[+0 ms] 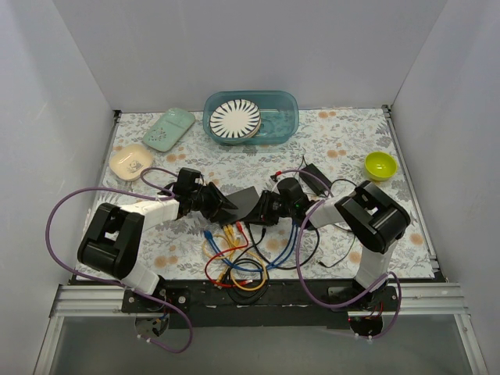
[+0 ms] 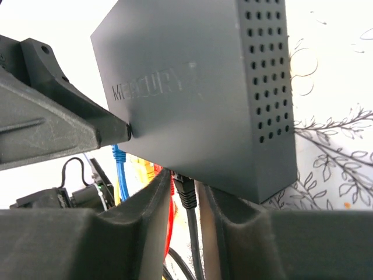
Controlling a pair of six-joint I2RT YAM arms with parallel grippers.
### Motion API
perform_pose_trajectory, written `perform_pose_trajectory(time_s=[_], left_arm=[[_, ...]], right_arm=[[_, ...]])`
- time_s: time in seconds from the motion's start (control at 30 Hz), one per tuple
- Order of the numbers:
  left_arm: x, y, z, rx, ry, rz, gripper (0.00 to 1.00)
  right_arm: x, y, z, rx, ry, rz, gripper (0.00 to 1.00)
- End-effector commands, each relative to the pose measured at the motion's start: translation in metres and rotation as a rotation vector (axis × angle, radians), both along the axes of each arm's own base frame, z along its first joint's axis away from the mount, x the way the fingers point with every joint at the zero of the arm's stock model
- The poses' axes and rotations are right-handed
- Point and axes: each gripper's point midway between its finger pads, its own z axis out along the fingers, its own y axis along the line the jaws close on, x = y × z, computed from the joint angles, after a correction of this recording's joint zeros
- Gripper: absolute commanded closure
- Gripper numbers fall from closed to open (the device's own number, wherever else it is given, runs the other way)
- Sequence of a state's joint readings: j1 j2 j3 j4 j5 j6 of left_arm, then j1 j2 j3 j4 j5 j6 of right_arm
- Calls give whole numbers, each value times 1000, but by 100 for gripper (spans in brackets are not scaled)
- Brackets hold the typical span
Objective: Pull the plug from the switch port
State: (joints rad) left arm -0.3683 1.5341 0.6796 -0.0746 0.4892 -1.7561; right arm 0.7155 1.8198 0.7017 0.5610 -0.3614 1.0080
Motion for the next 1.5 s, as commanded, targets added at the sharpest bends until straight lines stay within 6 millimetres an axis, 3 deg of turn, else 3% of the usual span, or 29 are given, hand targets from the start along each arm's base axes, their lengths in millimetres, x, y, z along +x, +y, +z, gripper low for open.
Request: perform_pose_trajectory(time_s=[0.0,0.2,0.47,0.7,0.97,1.07,1.27,1.37,1.43,1.47], left_arm=[[-8,4,-1,10,-2,-14,61],[-7,3,0,3,-4,-16,61],[-20,-17,11,-152,20,-73,61],[-35,-31,-11,-154,82,-131,61],[-23,-31,-21,-121,87,-91,61],[-14,-29,-23,-81,75,-76,61],[5,-29,-16,-34,22,-72,61],[18,-27,-8,-6,-19,-66,61],[30,-25,-4,30,-48,-71,62],[32,-23,-6,42,-47,-73,61]], right_arm=[[11,3,1,36,-1,-40,75],[1,-1,-8,28,13,-17,99],[-20,-9,-25,-46,20,114,99],[-40,-17,-38,-113,36,225,99],[-67,-36,-45,-177,49,304,99],[-69,-51,-43,-234,21,279,99],[-45,-97,-29,-364,-63,102,99],[-37,-97,-12,-368,-153,132,99],[-31,-81,7,-306,-199,173,84],[-30,-78,10,-309,-215,186,72]])
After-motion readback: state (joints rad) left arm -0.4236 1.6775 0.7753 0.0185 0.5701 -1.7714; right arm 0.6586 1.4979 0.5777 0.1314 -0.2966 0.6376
